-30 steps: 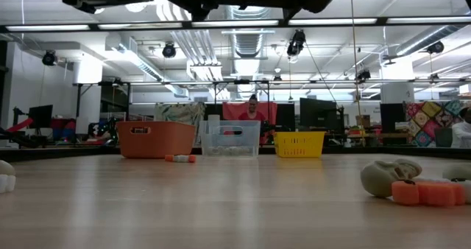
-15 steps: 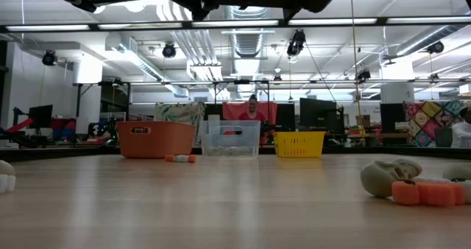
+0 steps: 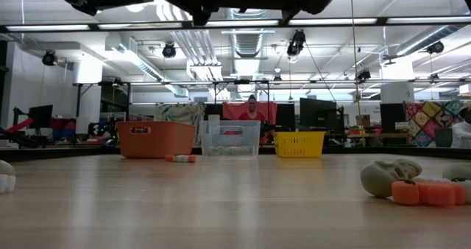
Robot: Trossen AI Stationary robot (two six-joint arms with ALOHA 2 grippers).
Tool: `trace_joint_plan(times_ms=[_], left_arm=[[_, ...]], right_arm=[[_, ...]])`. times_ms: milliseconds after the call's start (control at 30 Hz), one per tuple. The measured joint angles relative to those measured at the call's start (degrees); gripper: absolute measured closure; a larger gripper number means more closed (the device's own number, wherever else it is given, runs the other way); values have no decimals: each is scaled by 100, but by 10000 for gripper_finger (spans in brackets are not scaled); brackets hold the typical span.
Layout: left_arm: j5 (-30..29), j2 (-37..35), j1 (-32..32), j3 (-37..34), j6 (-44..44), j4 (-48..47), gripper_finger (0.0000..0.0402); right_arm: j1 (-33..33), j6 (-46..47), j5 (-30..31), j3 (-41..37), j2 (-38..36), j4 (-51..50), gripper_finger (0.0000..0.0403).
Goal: Sort Halloween decoration
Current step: Put the gray skull toy into the transparent bin
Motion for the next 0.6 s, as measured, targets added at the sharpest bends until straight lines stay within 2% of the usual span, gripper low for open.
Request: trace_joint_plan(times_ms=[333, 600], left_arm=[[-215, -21, 0, -8, -417, -212, 258], [-359, -31, -4, -14, -1572, -1102, 244]], right_arm=[[-170, 838, -30, 2, 4, -94, 330], [-446, 968, 11, -1, 4, -639, 329]])
